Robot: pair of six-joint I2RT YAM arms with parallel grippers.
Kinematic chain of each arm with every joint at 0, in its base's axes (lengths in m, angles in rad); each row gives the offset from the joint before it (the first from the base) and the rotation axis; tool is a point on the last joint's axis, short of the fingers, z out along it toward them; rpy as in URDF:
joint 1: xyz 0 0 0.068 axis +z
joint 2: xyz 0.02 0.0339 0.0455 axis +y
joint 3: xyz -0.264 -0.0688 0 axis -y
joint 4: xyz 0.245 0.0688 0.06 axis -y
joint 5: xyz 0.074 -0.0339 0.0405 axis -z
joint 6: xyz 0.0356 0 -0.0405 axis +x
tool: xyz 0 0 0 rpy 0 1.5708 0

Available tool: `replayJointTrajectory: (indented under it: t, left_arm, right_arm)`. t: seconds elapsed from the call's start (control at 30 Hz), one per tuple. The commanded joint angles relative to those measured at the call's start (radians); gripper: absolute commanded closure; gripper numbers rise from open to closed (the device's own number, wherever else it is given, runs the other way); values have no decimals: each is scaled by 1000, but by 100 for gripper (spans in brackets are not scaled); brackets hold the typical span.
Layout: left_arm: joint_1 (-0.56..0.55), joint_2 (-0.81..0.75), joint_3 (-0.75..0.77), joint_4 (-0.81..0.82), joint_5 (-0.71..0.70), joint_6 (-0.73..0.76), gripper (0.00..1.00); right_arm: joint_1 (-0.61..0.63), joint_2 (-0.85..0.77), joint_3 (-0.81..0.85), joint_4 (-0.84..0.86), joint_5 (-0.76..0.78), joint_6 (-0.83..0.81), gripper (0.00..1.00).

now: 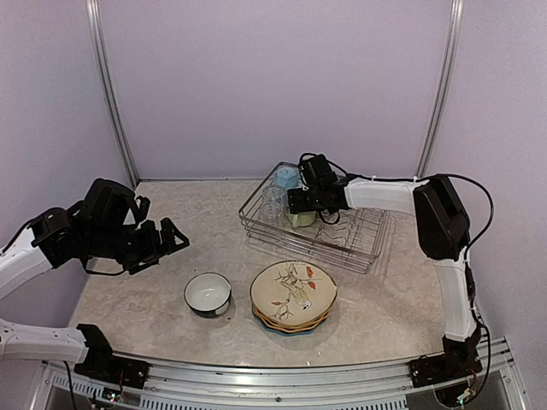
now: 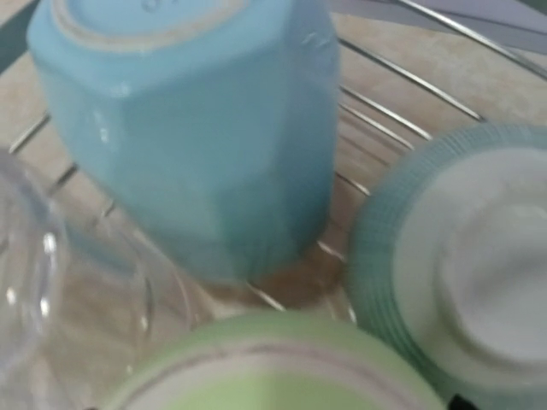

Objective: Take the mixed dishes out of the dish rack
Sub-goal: Grab the cup from the dish rack, then pass from the right arm to the left

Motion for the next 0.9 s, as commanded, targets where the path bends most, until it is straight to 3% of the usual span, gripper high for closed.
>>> replayJointTrajectory:
  t: [0.0,0.3,0.43,0.63,0.87]
  left_arm:
    - [1,12,24,5,13,-34,1]
    - [23,36,46,75,99,-101,1]
    - [95,46,35,182,254,-117,1]
    - [148,71,-29,515,473,-174,1]
    - [128,246,-54,1029,638,-259,6]
  right_arm:
    - [6,-158,-80,145,16,-4,63]
    - [-14,-359,-350,462,-106,27,85]
    - [-19,-489,-528,664,-241,56,92]
    - [-15,-600,-714,950,-489,223,98]
    - [87,-557,-747,1257,-647,419,100]
